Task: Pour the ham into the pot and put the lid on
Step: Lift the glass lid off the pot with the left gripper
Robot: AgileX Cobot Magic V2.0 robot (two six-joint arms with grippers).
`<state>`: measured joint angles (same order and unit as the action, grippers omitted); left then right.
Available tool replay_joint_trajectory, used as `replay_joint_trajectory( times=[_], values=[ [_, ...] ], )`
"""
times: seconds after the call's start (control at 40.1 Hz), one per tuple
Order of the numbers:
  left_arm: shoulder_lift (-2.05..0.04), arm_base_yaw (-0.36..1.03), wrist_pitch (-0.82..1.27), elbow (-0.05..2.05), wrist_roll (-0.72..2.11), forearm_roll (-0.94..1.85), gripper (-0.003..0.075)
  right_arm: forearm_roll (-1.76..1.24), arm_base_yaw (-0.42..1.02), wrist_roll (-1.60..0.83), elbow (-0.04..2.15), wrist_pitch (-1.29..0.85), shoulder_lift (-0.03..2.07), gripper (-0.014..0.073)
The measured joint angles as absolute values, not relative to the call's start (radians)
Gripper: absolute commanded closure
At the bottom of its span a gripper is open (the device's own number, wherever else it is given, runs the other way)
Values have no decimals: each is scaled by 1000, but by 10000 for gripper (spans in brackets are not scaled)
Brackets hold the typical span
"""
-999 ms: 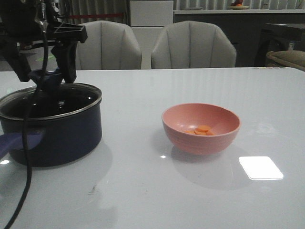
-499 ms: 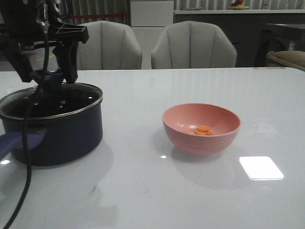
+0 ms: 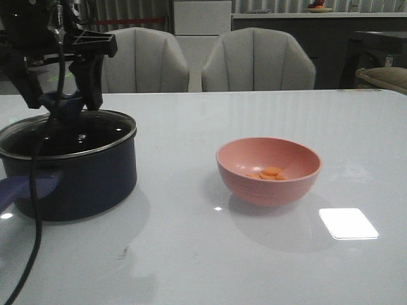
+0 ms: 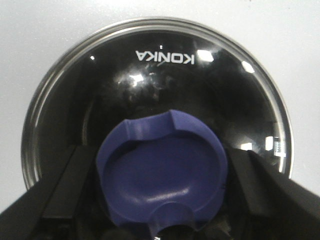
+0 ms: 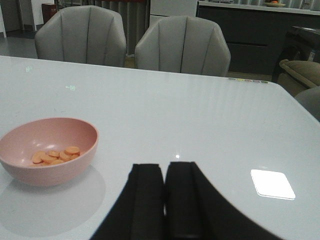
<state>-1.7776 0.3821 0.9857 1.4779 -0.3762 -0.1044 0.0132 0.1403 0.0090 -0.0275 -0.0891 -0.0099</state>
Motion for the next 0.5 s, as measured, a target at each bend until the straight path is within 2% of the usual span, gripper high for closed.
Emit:
replay_joint_trajectory(
  times=[0.499],
  values=[
    [-1712,380,1000,1474,-374,-158,316,13,140,9,-28,-89,-10,444]
  ],
)
